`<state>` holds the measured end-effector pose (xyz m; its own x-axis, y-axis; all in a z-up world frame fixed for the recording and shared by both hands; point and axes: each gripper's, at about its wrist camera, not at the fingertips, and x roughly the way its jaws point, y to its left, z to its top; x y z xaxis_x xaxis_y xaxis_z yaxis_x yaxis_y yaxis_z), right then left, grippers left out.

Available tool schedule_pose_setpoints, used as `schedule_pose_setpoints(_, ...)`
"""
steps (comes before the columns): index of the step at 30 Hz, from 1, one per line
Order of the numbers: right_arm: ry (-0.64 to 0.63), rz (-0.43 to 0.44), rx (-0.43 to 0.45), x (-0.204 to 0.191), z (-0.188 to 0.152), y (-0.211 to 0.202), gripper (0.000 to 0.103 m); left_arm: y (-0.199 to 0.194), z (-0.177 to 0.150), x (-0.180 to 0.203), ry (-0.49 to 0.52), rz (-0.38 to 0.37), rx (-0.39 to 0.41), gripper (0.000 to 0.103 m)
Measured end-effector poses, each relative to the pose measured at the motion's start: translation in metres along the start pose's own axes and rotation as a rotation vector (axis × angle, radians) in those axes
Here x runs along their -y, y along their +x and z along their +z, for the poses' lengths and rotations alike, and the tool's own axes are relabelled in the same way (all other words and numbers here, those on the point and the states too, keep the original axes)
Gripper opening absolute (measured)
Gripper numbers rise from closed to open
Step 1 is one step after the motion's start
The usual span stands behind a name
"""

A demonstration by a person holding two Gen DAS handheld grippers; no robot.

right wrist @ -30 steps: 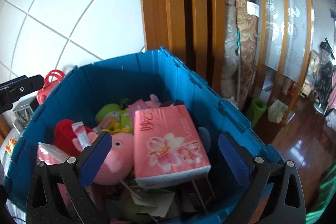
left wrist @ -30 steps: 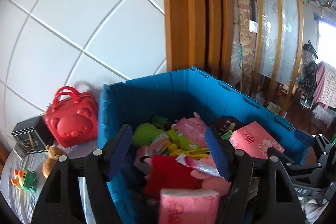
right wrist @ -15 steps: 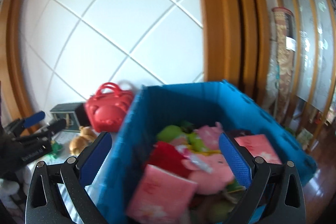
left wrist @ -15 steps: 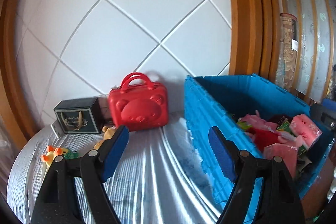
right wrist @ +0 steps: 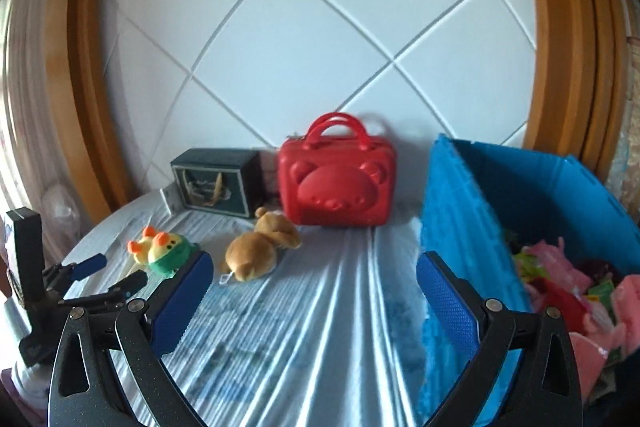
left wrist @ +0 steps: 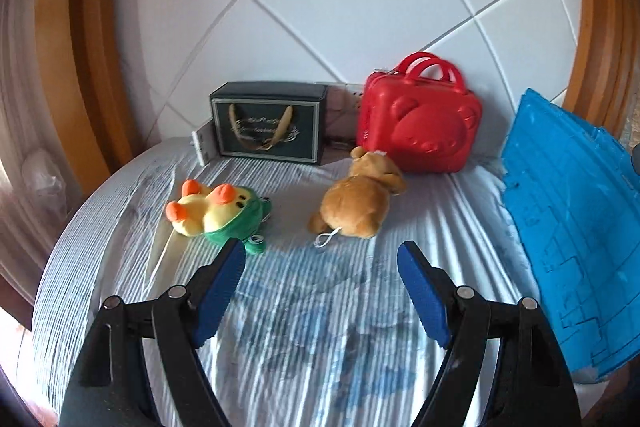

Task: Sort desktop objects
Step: 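Return both grippers to the bed above the duck plush, then grasp the yellow duck plush with both grippers together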

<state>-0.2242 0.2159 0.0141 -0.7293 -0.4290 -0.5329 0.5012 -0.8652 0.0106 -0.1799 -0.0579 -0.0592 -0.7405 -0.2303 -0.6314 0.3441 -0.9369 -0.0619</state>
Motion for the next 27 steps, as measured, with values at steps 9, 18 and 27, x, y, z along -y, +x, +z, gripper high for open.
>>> schedule_pose_setpoints(9,-0.032,0.083,-0.156,-0.102,-0.007,0.117,0.103,0.069,-0.009,-0.129,0.007,0.058,-0.096,0.078)
schedule_pose_setpoints(18,-0.025,0.132,-0.333,-0.194,-0.017,0.244,0.103,0.169,-0.007,-0.208,0.013,0.047,-0.214,0.078)
schedule_pose_setpoints(27,-0.041,0.167,-0.488,-0.26,-0.036,0.351,0.103,0.259,-0.016,-0.208,0.102,-0.069,-0.324,0.078)
